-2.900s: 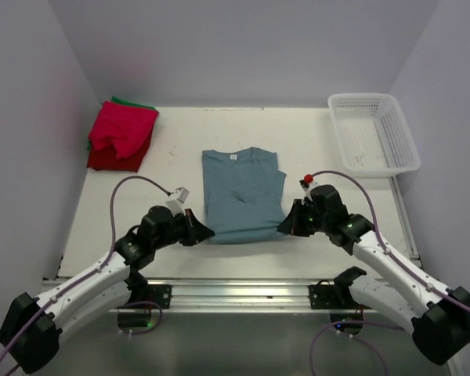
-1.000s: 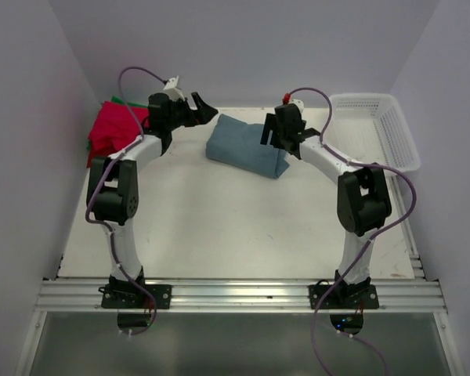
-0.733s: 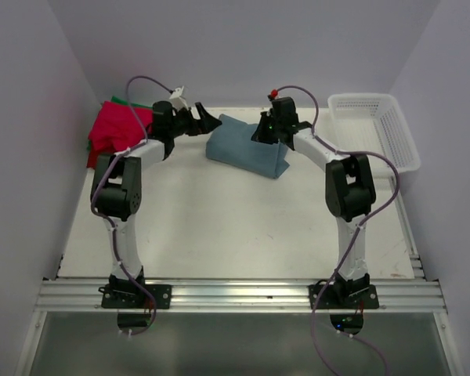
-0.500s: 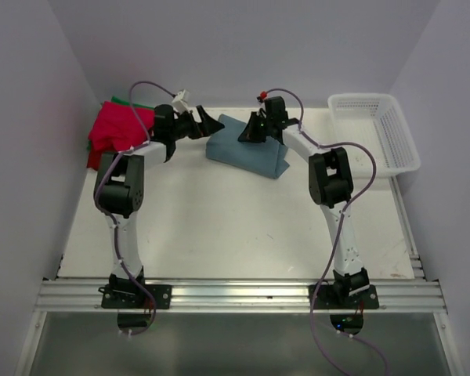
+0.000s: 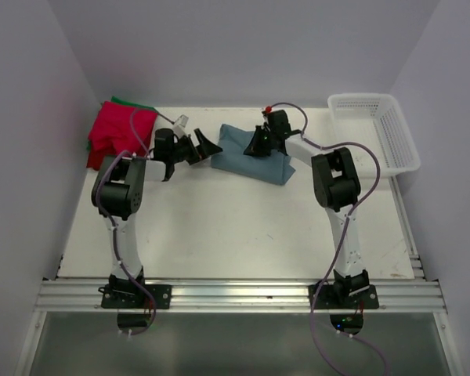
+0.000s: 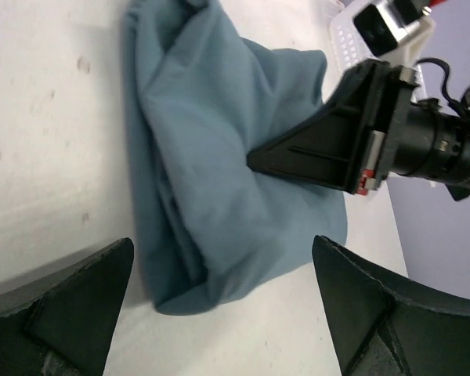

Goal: Fold and stack the t-shirts
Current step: Neatly place the folded tshirt to the corner

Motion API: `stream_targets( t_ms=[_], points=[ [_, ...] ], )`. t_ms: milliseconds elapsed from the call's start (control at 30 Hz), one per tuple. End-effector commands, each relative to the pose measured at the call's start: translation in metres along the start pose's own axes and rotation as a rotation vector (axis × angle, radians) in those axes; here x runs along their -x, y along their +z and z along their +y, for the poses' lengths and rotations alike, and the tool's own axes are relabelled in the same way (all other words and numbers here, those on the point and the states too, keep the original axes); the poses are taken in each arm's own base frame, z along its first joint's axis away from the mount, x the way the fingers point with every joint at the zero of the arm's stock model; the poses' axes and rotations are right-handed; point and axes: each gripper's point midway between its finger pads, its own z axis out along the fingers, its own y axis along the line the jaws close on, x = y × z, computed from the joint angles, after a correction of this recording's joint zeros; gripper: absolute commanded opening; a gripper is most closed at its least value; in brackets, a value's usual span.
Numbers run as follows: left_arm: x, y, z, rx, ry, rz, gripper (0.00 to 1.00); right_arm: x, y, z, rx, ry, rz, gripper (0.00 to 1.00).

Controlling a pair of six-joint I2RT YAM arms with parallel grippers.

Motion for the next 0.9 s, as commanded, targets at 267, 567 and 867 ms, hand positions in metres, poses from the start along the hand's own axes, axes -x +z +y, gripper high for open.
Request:
stream_targets(
  t_ms=[267, 567, 867],
  points=[
    [-0.025, -0.085, -0.056, 0.024, 0.027, -0.090, 1.00, -0.175, -0.088, -0.024, -0.213, -0.204, 0.217, 0.00],
    [-0.138, -0.128, -0.057, 0.197, 0.044, 0.105, 1.00, -0.215, -0.120, -0.013, -0.198, -0.252, 0.232, 0.00],
    [-0.154, -0.170, -0.088, 0.151, 0.033, 0.056, 1.00, -0.164, -0.127, 0.061, 0.020, -0.340, 0.118, 0.00]
  ],
)
